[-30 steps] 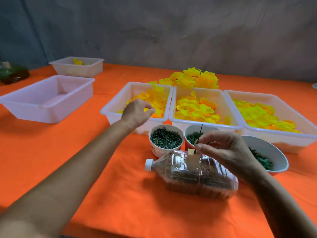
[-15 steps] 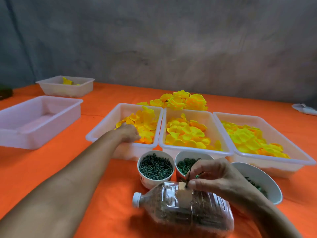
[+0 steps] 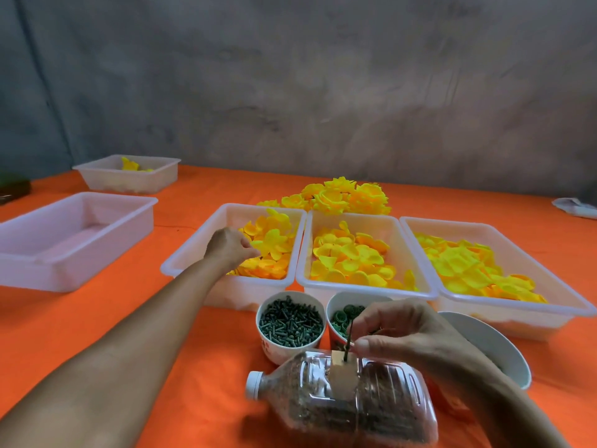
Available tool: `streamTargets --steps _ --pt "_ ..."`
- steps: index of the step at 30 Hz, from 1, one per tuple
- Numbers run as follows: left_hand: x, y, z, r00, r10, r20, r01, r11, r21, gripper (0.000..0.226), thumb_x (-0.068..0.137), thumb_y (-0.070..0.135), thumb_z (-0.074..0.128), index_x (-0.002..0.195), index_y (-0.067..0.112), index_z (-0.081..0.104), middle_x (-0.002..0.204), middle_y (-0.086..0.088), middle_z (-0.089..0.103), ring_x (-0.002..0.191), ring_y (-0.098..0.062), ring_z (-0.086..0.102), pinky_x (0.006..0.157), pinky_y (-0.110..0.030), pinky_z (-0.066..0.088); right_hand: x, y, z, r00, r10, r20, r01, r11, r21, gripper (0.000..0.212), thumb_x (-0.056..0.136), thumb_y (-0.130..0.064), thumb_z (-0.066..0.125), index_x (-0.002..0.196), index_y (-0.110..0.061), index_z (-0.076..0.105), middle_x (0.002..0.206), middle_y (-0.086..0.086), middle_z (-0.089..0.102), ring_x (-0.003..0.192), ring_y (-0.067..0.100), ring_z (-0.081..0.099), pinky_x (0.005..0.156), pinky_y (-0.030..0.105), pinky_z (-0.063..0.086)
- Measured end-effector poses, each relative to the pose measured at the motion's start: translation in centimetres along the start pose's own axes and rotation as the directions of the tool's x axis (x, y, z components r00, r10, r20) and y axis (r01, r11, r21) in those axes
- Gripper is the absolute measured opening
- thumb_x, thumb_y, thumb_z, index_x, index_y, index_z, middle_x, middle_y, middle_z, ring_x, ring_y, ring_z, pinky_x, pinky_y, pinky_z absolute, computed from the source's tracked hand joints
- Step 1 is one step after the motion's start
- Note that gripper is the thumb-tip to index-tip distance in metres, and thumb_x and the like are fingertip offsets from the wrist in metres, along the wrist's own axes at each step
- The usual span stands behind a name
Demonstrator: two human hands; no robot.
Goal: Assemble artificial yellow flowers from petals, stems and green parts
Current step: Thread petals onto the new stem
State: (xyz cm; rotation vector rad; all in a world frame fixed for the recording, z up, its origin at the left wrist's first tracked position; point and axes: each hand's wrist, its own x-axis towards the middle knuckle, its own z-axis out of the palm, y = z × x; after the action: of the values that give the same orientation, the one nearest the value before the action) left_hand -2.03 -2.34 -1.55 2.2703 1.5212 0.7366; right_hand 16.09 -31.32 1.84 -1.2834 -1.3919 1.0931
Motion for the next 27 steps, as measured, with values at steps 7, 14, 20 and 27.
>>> streamTargets --steps 7,14,20,27 --pt "-1.2 0.1 0.3 1.000 0.002 -0.005 -0.002 1.000 0.004 0.024 0.073 0.009 0.065 0.051 0.012 0.055 0.070 -0.018 0.066 0.067 -0.027 0.056 0.058 -0.026 0.037 0.4 0.8 0.5 0.999 0.031 -0.031 -0.029 0.997 0.072 0.009 0.071 -0.013 0.075 0.079 -0.010 0.077 0.072 0.008 0.071 0.068 0.013 0.065 0.067 0.023 0.055" --pt "-1.2 0.3 0.3 0.992 0.121 0.043 -0.120 0.993 -0.007 0.043 0.071 0.002 0.057 0.046 0.017 0.025 0.053 -0.006 0.028 0.058 -0.021 0.026 0.054 -0.031 0.021 1.0 1.7 0.1 0.998 0.037 -0.046 -0.033 0.995 0.099 0.009 0.072 -0.010 0.079 0.079 -0.005 0.076 0.072 0.012 0.070 0.067 0.016 0.063 0.064 0.023 0.053" --pt "-1.4 0.7 -0.1 0.975 0.204 -0.088 -0.214 0.968 -0.128 0.048 0.069 0.000 0.059 0.048 0.019 0.021 0.053 0.000 0.017 0.059 -0.016 0.028 0.055 -0.030 0.019 2.3 1.9 0.2 0.992 0.007 -0.129 -0.001 0.999 0.047 0.002 0.072 -0.009 0.076 0.074 -0.011 0.077 0.068 0.006 0.070 0.062 0.009 0.062 0.059 0.017 0.048" --pt "-1.3 1.3 -0.2 0.972 0.112 -0.205 -0.183 0.910 -0.372 0.045 0.071 -0.003 0.060 0.042 0.017 0.032 0.045 -0.007 0.035 0.041 -0.008 0.053 0.055 -0.027 0.041 4.9 1.9 0.6 0.922 -0.044 -0.385 0.016 0.997 -0.076 0.011 0.081 -0.004 0.070 0.078 -0.014 0.075 0.071 -0.001 0.073 0.065 0.002 0.064 0.060 0.013 0.048"
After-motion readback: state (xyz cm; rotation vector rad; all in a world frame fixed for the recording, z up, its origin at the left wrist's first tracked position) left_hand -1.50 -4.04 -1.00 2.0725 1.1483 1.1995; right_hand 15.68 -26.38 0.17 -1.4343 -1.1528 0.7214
